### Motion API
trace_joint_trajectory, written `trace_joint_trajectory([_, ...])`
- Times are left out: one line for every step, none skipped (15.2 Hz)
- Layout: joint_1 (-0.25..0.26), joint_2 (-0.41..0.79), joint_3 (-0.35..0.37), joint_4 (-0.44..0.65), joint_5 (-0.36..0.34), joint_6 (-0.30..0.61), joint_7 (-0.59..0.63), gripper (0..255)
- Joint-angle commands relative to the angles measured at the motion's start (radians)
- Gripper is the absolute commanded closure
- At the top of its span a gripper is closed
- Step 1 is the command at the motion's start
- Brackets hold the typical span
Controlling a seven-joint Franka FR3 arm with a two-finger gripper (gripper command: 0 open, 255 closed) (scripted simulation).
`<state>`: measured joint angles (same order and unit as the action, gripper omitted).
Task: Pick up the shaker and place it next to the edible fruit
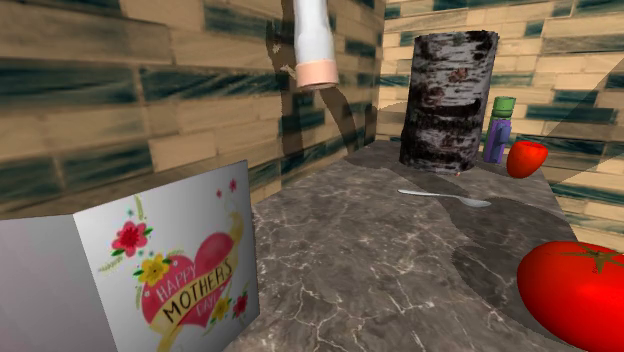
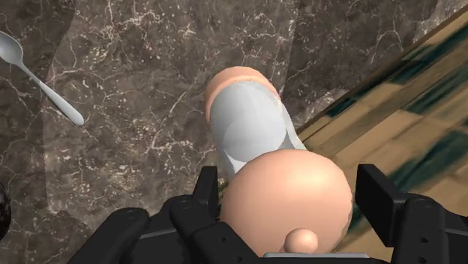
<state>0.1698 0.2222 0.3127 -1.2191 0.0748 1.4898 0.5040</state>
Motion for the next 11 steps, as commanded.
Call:
trace_joint_trajectory([-0.042,-0.068,-0.017,-0.086,0.027,0.014,-0.053,255])
trace_joint_trajectory([-0.059,-0.097,-0.027,-0.122,0.037,0.019,-0.078,255])
trace_joint_trajectory([-0.075,-0.124,-0.037,-0.155,0.047,0.023,-0.104,255])
trace_joint_trajectory([-0.090,-0.150,-0.048,-0.186,0.056,0.026,-0.129,255])
trace_joint_trajectory([-0.104,-0.174,-0.059,-0.215,0.064,0.027,-0.154,255])
trace_joint_trajectory([-0.118,-0.197,-0.071,-0.242,0.071,0.028,-0.179,255])
trace_joint_trajectory([-0.131,-0.219,-0.084,-0.266,0.077,0.028,-0.204,255])
trace_joint_trajectory([-0.144,-0.239,-0.096,-0.290,0.082,0.027,-0.229,255])
trace_joint_trajectory([-0.156,-0.258,-0.109,-0.311,0.086,0.026,-0.254,255])
trace_joint_trajectory([-0.168,-0.276,-0.122,-0.331,0.089,0.025,-0.279,255])
trace_joint_trajectory([-0.180,-0.293,-0.135,-0.349,0.092,0.023,-0.304,255])
